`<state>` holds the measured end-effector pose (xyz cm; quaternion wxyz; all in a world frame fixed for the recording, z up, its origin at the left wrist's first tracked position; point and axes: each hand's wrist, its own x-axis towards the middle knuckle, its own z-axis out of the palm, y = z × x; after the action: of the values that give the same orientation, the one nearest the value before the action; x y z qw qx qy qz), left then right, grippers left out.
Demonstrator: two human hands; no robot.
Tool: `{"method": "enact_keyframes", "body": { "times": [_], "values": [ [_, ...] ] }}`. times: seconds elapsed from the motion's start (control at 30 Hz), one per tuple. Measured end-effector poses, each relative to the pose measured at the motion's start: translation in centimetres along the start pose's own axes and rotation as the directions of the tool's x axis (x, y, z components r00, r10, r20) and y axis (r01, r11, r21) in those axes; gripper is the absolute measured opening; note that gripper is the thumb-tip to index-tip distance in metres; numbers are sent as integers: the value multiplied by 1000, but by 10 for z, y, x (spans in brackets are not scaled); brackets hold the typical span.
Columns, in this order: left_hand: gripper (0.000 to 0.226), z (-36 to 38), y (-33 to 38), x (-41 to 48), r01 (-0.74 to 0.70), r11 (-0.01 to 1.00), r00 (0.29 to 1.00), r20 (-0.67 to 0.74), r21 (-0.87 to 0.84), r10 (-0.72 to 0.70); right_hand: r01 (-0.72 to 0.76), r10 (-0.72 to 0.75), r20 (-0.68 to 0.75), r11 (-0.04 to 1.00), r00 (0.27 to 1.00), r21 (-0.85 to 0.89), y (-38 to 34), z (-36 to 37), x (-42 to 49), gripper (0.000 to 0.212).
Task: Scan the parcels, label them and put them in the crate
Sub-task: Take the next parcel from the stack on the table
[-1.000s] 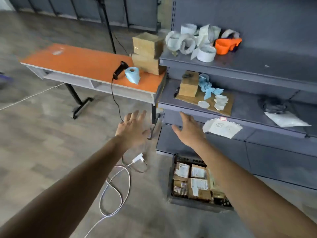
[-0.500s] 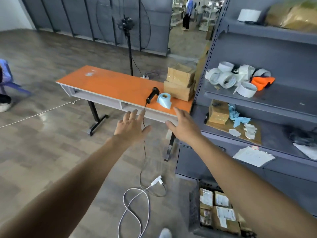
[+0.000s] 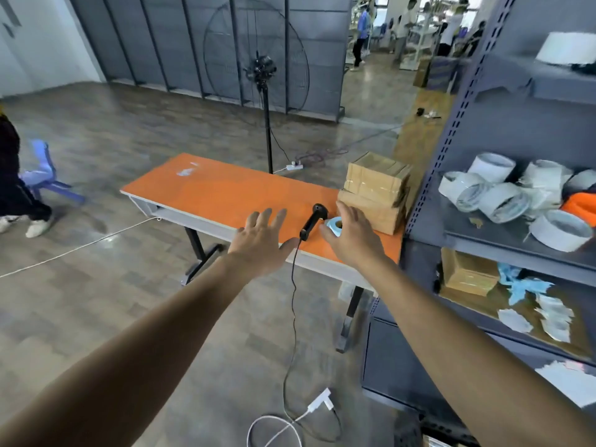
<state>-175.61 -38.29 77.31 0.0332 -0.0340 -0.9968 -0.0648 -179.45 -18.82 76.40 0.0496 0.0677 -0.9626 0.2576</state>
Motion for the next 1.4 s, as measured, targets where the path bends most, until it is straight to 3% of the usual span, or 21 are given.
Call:
{"method": "enact_keyframes", "body": {
  "times": [0.17, 0.37, 0.63, 0.87, 1.03, 1.17, 1.4],
  "values": [
    [68, 20, -22, 78, -33, 999, 999, 7, -37, 34, -73, 74, 8, 997, 997, -27, 13, 25, 59, 69],
    [68, 44, -55, 188, -190, 978, 980, 37, -92, 194, -287, 284, -51, 956, 957, -67, 23, 57, 137, 71],
    [69, 44, -77, 314, -395, 898, 899, 119, -195, 421, -548, 542, -146, 837, 828, -1, 10, 67, 210, 71],
    [70, 60, -40, 395, -479, 825, 833, 140, -301, 535, -701, 682, -229, 713, 694, -2, 48, 55, 252, 69],
    [68, 80, 4, 444, -525, 770, 778, 164, -363, 607, -759, 727, -283, 651, 626, -5, 96, 48, 289, 69],
    [69, 101, 40, 479, -499, 771, 744, 260, -397, 616, -797, 775, -291, 601, 561, 67, 134, 44, 310, 72],
    [71, 126, 66, 514, -411, 716, 670, 346, -564, 657, -745, 787, -261, 615, 560, 257, 168, 40, 327, 71]
  ]
}}
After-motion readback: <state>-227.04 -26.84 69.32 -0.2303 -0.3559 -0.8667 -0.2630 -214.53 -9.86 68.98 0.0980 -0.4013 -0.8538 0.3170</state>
